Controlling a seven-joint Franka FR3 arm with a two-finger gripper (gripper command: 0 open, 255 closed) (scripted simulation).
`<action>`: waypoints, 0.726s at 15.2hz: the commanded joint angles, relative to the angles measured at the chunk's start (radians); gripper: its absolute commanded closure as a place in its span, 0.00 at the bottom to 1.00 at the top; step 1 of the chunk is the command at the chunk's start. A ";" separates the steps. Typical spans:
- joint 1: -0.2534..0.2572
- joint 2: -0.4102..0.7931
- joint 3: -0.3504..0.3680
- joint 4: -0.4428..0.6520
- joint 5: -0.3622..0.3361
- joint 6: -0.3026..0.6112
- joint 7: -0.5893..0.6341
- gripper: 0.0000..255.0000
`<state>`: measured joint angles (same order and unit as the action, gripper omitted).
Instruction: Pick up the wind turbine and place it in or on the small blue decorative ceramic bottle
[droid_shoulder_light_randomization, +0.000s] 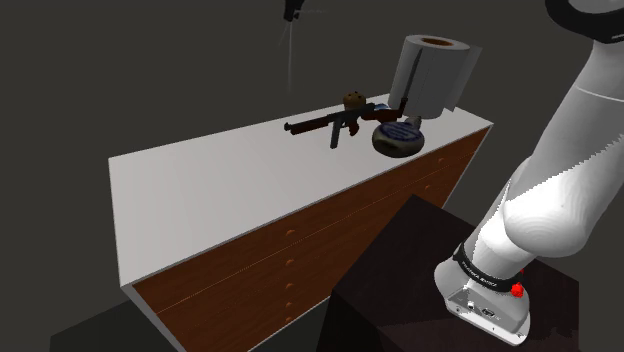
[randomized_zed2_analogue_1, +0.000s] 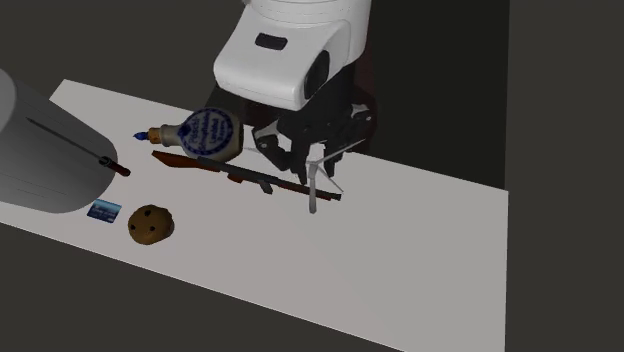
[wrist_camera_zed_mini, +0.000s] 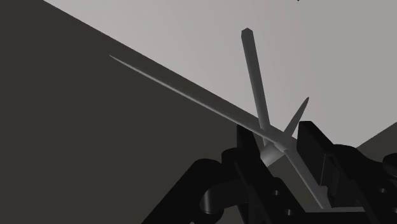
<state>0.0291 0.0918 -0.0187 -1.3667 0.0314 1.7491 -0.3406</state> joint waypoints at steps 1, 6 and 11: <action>-0.001 0.014 -0.001 0.049 0.001 -0.035 -0.001 1.00; -0.049 -0.121 -0.042 -0.094 0.022 -0.031 -0.090 1.00; -0.091 -0.229 -0.094 -0.190 0.035 -0.049 -0.185 1.00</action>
<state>-0.0525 -0.1175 -0.1006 -1.5466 0.0640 1.7115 -0.5034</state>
